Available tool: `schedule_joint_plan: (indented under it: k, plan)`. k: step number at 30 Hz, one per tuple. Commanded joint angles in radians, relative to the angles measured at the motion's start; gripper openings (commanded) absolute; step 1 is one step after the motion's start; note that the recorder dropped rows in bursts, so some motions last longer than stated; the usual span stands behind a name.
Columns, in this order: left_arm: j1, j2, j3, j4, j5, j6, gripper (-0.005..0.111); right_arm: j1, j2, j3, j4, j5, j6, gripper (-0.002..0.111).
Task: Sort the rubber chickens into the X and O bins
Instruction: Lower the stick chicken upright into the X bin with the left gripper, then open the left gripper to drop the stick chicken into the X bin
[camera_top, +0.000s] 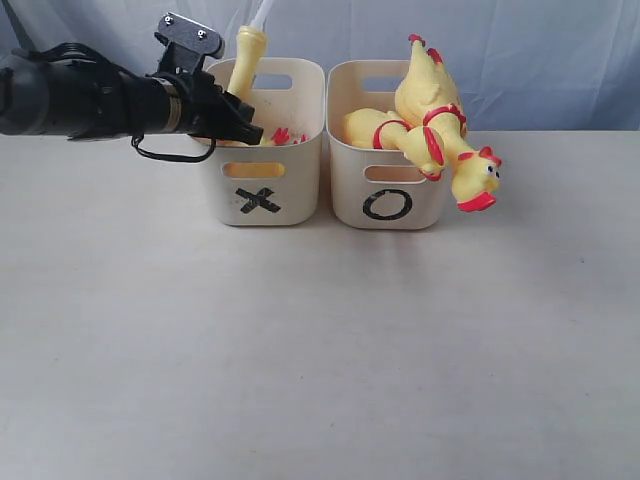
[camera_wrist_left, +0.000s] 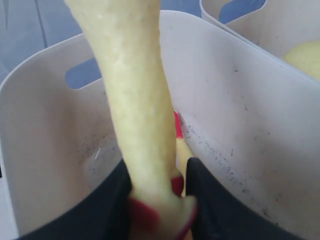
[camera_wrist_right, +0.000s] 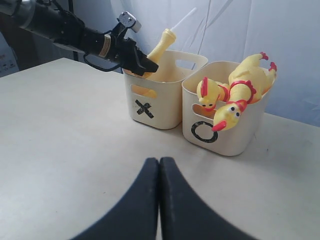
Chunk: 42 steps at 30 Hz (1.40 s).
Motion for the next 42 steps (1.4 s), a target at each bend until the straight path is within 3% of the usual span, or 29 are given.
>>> schedule_joint_plan:
  k: [1,4,8,27,30,37,42]
  plan:
    - [0.001,-0.003,-0.027,0.227,-0.001,-0.203,0.000,0.004,-0.005,0.004,-0.005,-0.009,0.000,-0.001]
    - [0.001,-0.003,-0.042,0.352,-0.001,-0.334,0.000,0.004,-0.005,0.004,-0.005,-0.009,0.000,-0.001]
    - [0.021,-0.003,-0.063,0.412,-0.040,-0.440,0.000,0.004,-0.005,0.004,-0.005,-0.009,0.000,-0.001]
    - [0.047,-0.003,-0.071,0.412,-0.102,-0.455,0.000,0.004,-0.005,0.004,-0.005,-0.009,0.000,-0.001]
    - [0.047,-0.003,-0.071,0.412,-0.102,-0.448,0.008,0.004,-0.005,0.004,-0.005,-0.009,0.000,-0.001]
    - [0.047,-0.003,-0.071,0.412,-0.102,-0.448,0.045,0.004,-0.005,0.004,-0.005,-0.009,0.000,-0.001]
    - [0.047,-0.003,-0.071,0.412,-0.095,-0.448,0.052,0.004,-0.005,0.004,-0.005,-0.009,0.000,-0.001]
